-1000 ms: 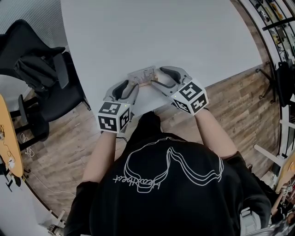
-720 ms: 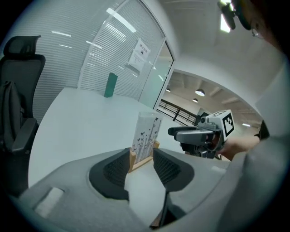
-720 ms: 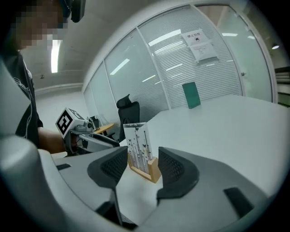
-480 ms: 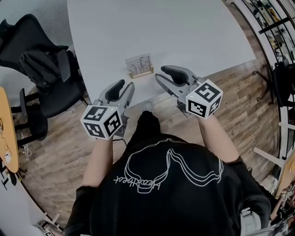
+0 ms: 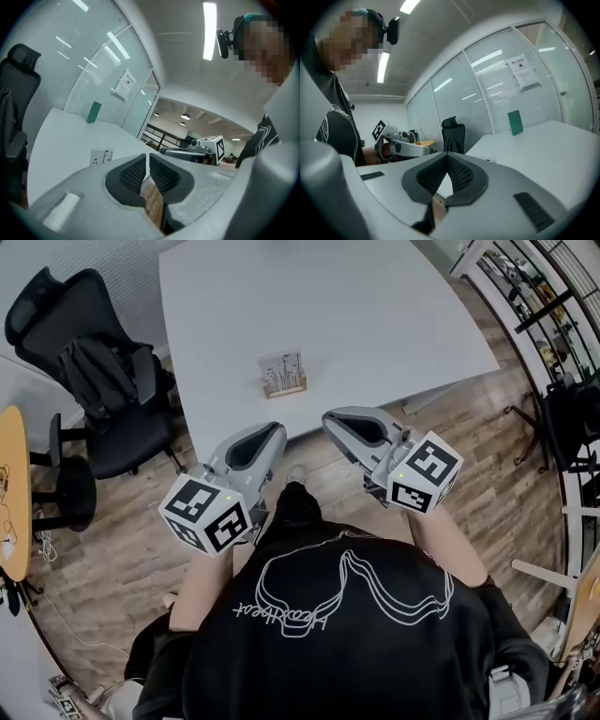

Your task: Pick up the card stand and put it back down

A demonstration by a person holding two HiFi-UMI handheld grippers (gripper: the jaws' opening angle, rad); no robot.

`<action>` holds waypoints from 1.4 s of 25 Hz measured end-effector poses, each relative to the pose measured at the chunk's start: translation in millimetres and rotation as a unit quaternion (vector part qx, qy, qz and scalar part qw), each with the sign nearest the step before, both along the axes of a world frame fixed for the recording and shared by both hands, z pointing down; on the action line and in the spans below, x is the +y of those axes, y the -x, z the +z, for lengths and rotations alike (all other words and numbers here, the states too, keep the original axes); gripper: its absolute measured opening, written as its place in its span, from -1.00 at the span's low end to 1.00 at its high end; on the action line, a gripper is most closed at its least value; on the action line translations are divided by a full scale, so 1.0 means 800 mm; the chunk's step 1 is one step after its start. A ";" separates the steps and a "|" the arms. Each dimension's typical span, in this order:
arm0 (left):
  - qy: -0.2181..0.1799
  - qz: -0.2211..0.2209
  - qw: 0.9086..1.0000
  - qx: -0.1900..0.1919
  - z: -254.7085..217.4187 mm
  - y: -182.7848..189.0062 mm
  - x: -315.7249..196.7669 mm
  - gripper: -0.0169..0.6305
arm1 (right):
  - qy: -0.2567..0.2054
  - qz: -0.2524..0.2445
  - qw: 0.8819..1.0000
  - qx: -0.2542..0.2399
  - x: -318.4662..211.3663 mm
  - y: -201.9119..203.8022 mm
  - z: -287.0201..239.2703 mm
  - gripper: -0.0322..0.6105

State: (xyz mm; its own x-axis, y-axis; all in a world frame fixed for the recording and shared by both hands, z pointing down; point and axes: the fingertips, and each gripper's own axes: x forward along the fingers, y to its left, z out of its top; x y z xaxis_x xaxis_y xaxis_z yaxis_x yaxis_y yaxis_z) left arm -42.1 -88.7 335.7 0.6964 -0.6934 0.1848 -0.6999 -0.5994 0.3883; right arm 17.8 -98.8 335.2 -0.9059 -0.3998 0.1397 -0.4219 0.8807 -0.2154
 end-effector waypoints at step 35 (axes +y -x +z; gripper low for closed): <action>-0.077 0.080 0.994 -0.009 -0.049 -0.037 0.095 -0.91 | 0.027 -0.021 0.998 -0.054 0.105 -0.006 -0.038 -0.88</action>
